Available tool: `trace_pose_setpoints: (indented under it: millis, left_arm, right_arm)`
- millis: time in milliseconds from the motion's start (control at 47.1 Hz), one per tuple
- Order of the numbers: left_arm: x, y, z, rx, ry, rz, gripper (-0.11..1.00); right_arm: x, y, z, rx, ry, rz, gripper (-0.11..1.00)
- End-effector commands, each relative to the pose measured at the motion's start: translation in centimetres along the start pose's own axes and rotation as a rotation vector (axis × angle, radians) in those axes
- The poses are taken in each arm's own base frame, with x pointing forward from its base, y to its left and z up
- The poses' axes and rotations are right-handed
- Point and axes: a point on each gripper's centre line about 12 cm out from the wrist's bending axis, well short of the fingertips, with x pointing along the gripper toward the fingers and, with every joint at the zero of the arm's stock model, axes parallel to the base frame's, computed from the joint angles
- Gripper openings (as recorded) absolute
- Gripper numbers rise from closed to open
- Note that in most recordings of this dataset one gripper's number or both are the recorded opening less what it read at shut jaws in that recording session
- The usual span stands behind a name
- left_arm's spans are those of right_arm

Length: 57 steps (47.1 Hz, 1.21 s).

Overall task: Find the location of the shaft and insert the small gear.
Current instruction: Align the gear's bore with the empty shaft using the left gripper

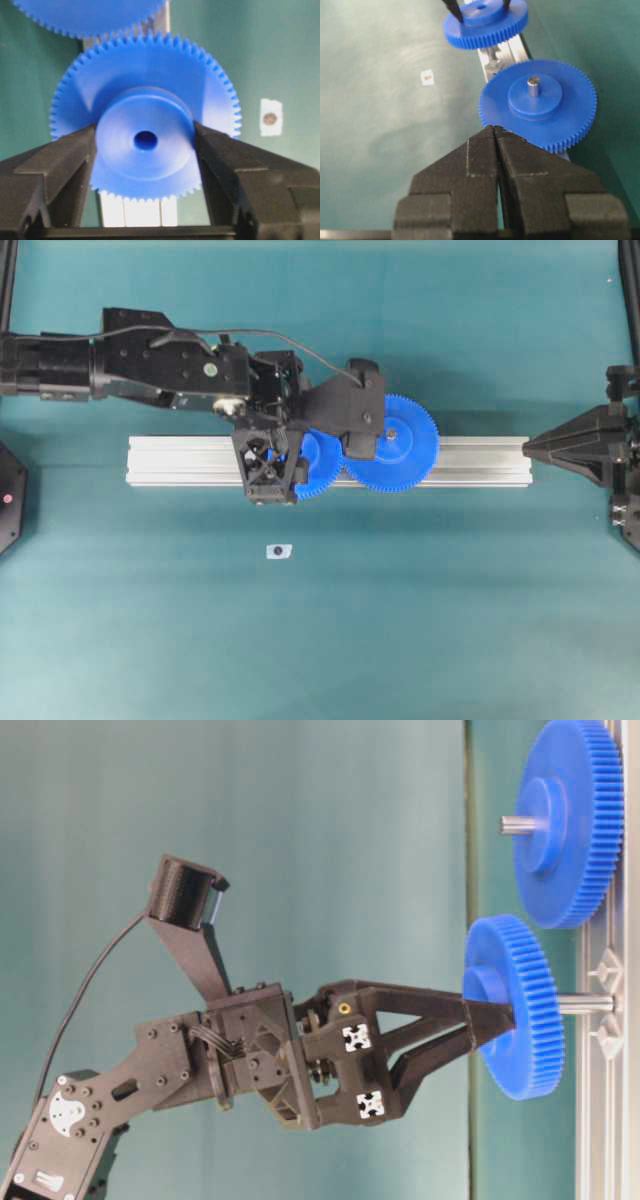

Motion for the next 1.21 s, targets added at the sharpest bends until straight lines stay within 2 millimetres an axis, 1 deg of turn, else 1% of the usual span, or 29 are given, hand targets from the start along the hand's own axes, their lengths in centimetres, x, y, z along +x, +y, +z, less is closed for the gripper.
trace_pose_setpoints:
  millis: [0,361,679,1188]
  left_arm:
    - [-0.4,1.0,0.1,-0.014,-0.013,0.013,0.64]
    - [-0.7,1.0,1.7,-0.003,-0.036,0.016,0.64]
    - [-0.5,0.8,1.5,0.002,-0.006,0.010,0.64]
    - [-0.5,0.8,1.6,-0.006,-0.009,0.010,0.64]
  right_arm:
    - [0.0,0.1,0.4,0.013,-0.011,0.000,0.01]
    - [0.0,0.1,0.4,0.013,-0.008,0.000,0.01]
    - [0.0,0.0,0.4,0.013,-0.008,-0.001,0.01]
    - [0.0,0.1,0.5,0.013,-0.009,0.001,0.01]
